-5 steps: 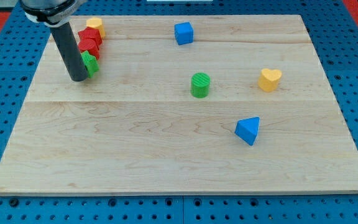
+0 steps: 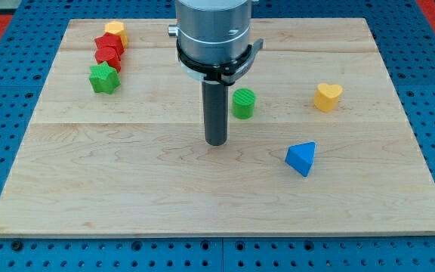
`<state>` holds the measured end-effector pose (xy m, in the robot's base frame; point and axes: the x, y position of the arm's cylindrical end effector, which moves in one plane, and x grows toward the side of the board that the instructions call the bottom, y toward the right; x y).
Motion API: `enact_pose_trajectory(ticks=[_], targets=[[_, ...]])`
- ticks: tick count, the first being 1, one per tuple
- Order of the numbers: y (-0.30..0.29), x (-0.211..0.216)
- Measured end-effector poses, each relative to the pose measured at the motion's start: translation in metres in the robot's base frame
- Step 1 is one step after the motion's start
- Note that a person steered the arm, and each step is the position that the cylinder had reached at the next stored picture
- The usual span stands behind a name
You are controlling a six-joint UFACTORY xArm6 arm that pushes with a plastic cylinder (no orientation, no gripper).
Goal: Push your arm towards blue triangle
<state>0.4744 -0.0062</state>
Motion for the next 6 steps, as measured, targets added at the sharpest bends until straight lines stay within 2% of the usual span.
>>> enact_pose_trajectory(ticks=[2, 3, 5, 6], targets=[[-0.018, 0.000], [-0.046, 0.011], [0.072, 0.011], [0.110, -0.001]])
